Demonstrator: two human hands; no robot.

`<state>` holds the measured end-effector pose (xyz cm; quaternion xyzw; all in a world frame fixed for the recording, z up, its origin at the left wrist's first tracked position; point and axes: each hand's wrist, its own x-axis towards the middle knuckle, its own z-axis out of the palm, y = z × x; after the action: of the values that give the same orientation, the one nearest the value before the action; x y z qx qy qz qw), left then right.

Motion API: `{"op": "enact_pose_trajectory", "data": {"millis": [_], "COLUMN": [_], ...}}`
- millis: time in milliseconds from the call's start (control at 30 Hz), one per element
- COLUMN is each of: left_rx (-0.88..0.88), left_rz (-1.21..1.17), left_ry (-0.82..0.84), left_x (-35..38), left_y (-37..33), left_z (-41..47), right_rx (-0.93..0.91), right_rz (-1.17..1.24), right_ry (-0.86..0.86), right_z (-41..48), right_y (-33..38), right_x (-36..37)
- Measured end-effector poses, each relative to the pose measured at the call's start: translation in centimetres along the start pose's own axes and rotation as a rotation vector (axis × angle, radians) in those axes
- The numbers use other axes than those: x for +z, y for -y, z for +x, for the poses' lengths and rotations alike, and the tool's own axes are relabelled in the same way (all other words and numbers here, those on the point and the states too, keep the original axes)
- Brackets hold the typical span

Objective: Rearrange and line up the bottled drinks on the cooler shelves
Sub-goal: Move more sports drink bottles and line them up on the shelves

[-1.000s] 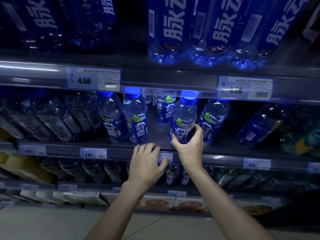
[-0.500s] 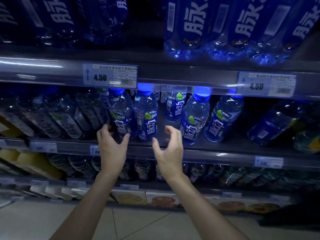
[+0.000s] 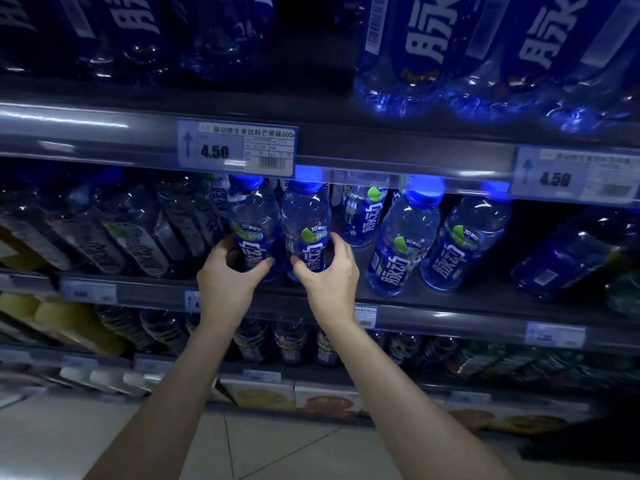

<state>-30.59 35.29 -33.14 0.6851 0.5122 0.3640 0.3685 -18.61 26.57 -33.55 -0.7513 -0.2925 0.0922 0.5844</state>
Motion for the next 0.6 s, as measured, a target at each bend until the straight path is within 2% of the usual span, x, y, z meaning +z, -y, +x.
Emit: {"op": "enact_pose_trajectory", "data": {"millis": [400,600], "left_rx": [0.031,0.055], "left_rz": [-0.043,-0.045], "left_ry": [0.023,0.053], "left_x": [1.4,2.3], "left_y": [-1.1,-1.9], "left_z": [-2.9,-3.6], "right_rx": [-0.041,0.016], "right_rz": [-0.087,-0.111], "right_ry": [-0.125,-0.13], "right_z": [-1.9,-2.4], "right_y": [-0.4,-0.1], "right_x": [-2.6,-4.0]}}
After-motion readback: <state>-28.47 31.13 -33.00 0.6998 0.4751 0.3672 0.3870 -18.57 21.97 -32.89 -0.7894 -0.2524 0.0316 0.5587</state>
